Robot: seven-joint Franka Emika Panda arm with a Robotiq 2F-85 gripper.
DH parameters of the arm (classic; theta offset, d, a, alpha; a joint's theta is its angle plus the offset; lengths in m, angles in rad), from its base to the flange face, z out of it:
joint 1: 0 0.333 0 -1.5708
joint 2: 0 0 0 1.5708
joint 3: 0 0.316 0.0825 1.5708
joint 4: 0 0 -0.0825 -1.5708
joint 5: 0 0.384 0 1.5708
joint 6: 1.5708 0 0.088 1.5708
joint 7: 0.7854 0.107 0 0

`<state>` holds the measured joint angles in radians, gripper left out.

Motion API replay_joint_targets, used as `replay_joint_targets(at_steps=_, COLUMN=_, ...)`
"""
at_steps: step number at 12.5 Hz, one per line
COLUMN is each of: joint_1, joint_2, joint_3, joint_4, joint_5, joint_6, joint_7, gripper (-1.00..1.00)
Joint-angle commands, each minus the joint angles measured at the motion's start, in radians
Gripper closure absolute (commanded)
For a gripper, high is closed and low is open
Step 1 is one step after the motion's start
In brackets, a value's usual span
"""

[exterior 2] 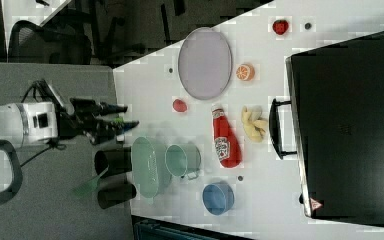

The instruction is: Pick Ketchup from the table and place it in strainer.

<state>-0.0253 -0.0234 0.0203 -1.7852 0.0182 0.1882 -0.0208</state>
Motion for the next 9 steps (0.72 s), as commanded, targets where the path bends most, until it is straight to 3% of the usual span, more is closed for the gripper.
replay_joint_targets(at_steps=1, joint_1=-0.11, joint_2=-0.252, joint_3=0.043, joint_4=-0.11, joint_5=0.029, joint_6=-0.154, joint_7=-0.047, gripper=-0.59)
replay_joint_targets(at_steps=3, joint_1=-0.11, joint_2=-0.249, joint_3=0.047, joint_4=-0.114, joint_5=0.029, joint_6=-0.153, joint_7=-0.051, gripper=-1.0)
replay_joint_targets(at_steps=9, joint_1=-0.101, joint_2=-0.194, joint_3=0.098, joint_4=-0.207, joint_5=0.029, joint_6=-0.059, joint_7=-0.167, gripper=-1.0)
